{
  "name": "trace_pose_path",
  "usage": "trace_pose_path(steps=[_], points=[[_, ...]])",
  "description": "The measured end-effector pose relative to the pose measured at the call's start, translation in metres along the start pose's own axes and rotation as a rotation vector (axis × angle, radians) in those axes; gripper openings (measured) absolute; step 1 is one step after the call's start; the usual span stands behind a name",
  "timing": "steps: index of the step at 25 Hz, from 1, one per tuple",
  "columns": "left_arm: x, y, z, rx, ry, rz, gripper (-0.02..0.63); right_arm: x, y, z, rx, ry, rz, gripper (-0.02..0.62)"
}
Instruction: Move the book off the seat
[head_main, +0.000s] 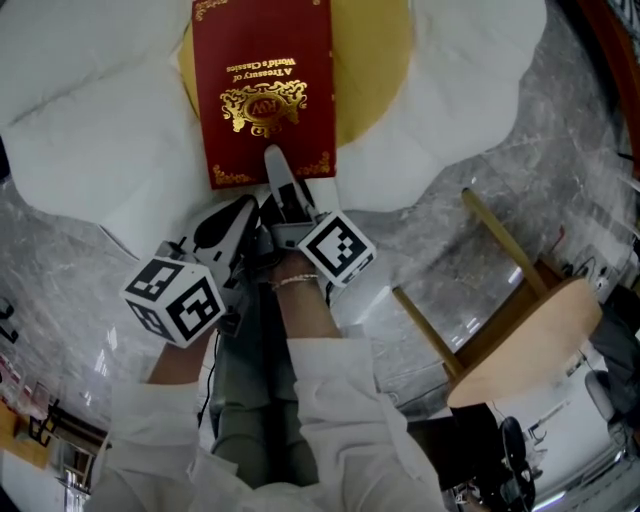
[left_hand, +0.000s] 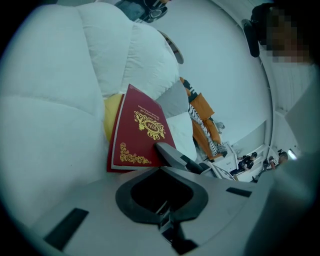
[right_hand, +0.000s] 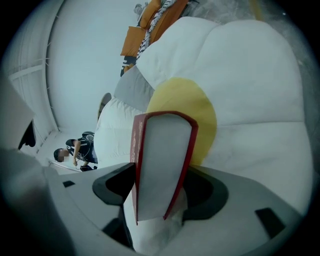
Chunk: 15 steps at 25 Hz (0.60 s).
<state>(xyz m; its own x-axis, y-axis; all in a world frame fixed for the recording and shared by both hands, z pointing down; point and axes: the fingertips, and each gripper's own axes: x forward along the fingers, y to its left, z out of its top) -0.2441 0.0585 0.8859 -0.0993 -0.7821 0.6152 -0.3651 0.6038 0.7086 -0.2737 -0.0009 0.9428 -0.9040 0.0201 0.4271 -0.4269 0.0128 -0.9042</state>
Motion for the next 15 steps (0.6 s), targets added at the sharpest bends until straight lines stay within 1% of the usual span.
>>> trace_pose_path(steps=[3, 7, 11, 15], points=[[-0.006, -0.008, 0.003, 0.005, 0.007, -0.003, 0.006, -0.006, 0.009, 0.003, 0.005, -0.021, -0.017, 0.298], [-0.013, -0.021, 0.018, 0.021, -0.013, -0.009, 0.006, -0.016, 0.021, 0.013, -0.037, -0.034, -0.045, 0.282], [-0.021, -0.037, 0.040, 0.039, -0.045, -0.010, 0.006, -0.023, 0.037, 0.024, -0.120, 0.004, -0.098, 0.270], [-0.036, -0.056, 0.059, 0.058, -0.059, -0.010, 0.006, -0.030, 0.059, 0.032, -0.122, 0.024, -0.121, 0.261]])
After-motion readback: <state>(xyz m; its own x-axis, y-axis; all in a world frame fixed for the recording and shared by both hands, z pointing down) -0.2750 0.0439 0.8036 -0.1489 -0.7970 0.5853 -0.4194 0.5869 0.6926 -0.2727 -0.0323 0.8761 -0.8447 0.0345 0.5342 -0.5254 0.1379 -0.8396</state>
